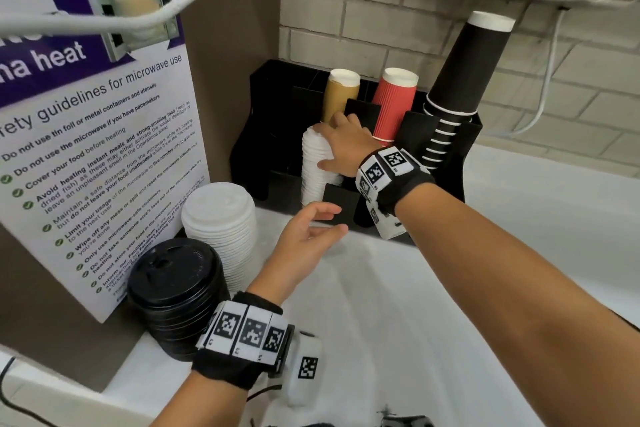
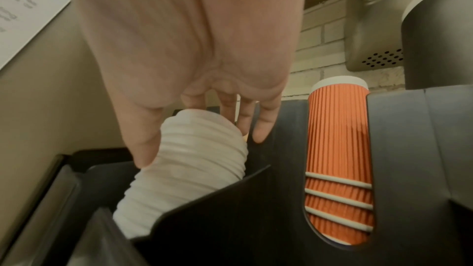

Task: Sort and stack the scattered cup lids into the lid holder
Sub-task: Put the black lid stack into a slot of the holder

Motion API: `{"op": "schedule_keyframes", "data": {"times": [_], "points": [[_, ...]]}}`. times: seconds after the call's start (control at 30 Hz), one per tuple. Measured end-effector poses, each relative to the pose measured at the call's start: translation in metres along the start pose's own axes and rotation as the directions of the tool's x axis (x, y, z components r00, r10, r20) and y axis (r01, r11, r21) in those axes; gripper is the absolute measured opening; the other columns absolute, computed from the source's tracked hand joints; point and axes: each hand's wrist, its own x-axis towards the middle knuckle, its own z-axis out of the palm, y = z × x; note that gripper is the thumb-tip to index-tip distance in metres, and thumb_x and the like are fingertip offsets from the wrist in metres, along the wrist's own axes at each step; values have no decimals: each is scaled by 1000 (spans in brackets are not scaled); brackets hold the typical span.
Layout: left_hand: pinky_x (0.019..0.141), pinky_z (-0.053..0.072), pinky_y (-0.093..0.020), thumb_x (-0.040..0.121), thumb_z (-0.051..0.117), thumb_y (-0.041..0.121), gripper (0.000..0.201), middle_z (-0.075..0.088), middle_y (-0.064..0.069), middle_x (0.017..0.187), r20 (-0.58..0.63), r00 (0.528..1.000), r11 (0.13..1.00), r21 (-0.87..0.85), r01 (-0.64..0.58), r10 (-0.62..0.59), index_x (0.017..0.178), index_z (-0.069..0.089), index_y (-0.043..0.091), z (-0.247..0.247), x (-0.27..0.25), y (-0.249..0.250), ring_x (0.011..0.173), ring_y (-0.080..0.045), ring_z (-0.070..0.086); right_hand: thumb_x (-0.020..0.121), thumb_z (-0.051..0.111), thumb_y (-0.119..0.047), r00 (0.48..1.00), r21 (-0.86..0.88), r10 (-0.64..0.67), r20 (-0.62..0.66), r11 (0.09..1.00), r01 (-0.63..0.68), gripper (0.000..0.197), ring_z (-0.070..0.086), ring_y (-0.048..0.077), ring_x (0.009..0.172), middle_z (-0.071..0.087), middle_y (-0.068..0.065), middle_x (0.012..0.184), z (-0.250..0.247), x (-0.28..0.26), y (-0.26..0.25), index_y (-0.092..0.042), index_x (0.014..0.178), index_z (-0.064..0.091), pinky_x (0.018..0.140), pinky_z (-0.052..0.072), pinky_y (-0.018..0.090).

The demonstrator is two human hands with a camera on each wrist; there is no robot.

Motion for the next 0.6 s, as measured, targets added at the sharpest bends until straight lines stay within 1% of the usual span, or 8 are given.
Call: {"op": "schedule_keyframes", "data": {"times": [0.17,0.23,0.33,0.4,0.43,0.47,0.53,0.6], "points": [[98,51,-36,90,67,19,22,60,8,116,11,999,998,48,-32,31,109,63,30,1,-5,13,101,-16,62,85,63,-39,998,-10,-24,-50,1000,24,77,29,31,127,29,10,141,-4,-11,0,-23,150,24,99,37,47],[97,51,-37,89,68,20,22,62,7,114,54,996,991,111,-71,65,110,64,27,0,-10,28,100,-16,63,86,63,-37,989,112,-16,-146,993,33,73,33,30,125,33,11,138,-8,-19,3,-19,148,28,97,39,45],[82,52,-20,89,68,20,11,65,10,98,198,968,955,223,-197,154,100,68,24,-6,-22,62,82,-6,62,89,63,-24,969,407,-8,-248,907,112,49,48,24,109,48,9,118,-9,-40,5,-11,133,46,93,42,35],[71,47,-11,90,67,23,3,67,11,90,288,939,893,349,-284,186,92,69,24,-14,-33,89,74,2,59,89,62,-14,990,575,-63,-128,809,126,19,57,10,86,57,-2,94,-5,-61,0,-16,108,59,78,47,25],[70,46,-11,90,67,26,3,67,11,89,304,933,852,418,-314,195,90,70,24,-21,-39,100,75,3,59,89,61,-11,989,592,-143,-37,794,137,13,56,1,77,57,-9,84,-1,-73,-7,-23,94,59,71,46,19],[70,47,-13,89,67,28,4,68,12,88,302,933,810,487,-328,197,89,69,24,-29,-45,110,77,2,61,89,62,-12,970,602,-234,69,785,146,18,55,-3,76,57,-13,82,5,-83,-16,-28,87,57,70,44,14],[74,50,-23,86,68,33,8,67,12,92,253,952,726,621,-295,171,91,67,27,-46,-56,123,84,-4,62,90,64,-24,885,613,-346,312,785,90,15,59,3,92,62,-6,101,22,-101,-38,-28,104,59,85,46,16],[79,48,-28,83,67,42,22,63,13,104,149,982,592,784,-186,112,101,64,29,-65,-64,125,94,-9,59,89,65,-34,793,605,-411,451,794,67,44,57,14,109,57,0,122,40,-115,-62,-22,129,51,97,43,24]]}}
